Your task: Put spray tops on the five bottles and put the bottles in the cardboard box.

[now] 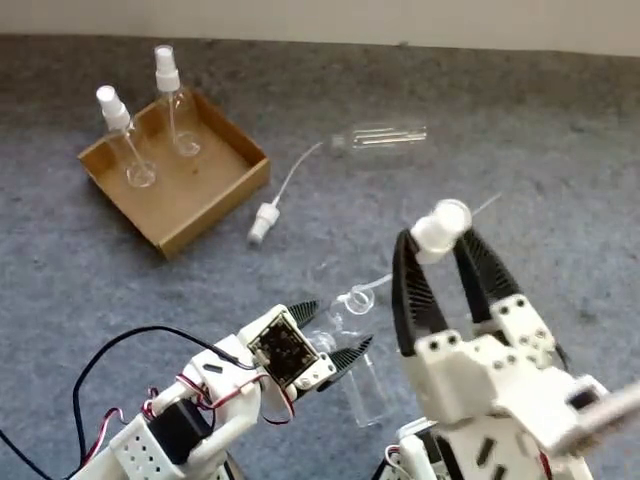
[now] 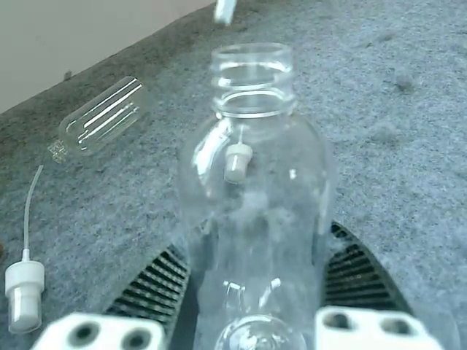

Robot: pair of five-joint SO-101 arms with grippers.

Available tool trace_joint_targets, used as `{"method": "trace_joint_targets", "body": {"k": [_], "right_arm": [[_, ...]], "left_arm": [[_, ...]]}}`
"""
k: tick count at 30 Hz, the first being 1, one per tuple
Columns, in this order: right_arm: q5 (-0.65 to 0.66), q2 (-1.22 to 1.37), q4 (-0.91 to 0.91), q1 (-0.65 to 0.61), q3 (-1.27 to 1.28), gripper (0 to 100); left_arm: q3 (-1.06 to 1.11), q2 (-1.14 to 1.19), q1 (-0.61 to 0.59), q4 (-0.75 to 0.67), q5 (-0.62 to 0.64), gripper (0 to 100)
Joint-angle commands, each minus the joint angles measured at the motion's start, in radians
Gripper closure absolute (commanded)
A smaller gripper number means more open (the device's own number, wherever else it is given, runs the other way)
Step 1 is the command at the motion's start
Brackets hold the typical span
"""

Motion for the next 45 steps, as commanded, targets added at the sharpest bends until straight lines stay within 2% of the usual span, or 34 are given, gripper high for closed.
{"method": "trace_joint_targets", "body": {"k": [1,7,45], "right_arm": [[0.025,-0.001,-0.022,-0.013,0.018,88.7],[0.026,-0.001,0.039,-0.013,0.024,88.7],[0.017,-0.002,0.093,-0.018,-0.099,88.7]], "left_arm": [[0.021,-0.005,0.010,0.002,-0.008,95],[0.021,-0.007,0.010,0.000,-0.009,95],[0.021,-0.007,0.008,0.002,-0.009,95]]}}
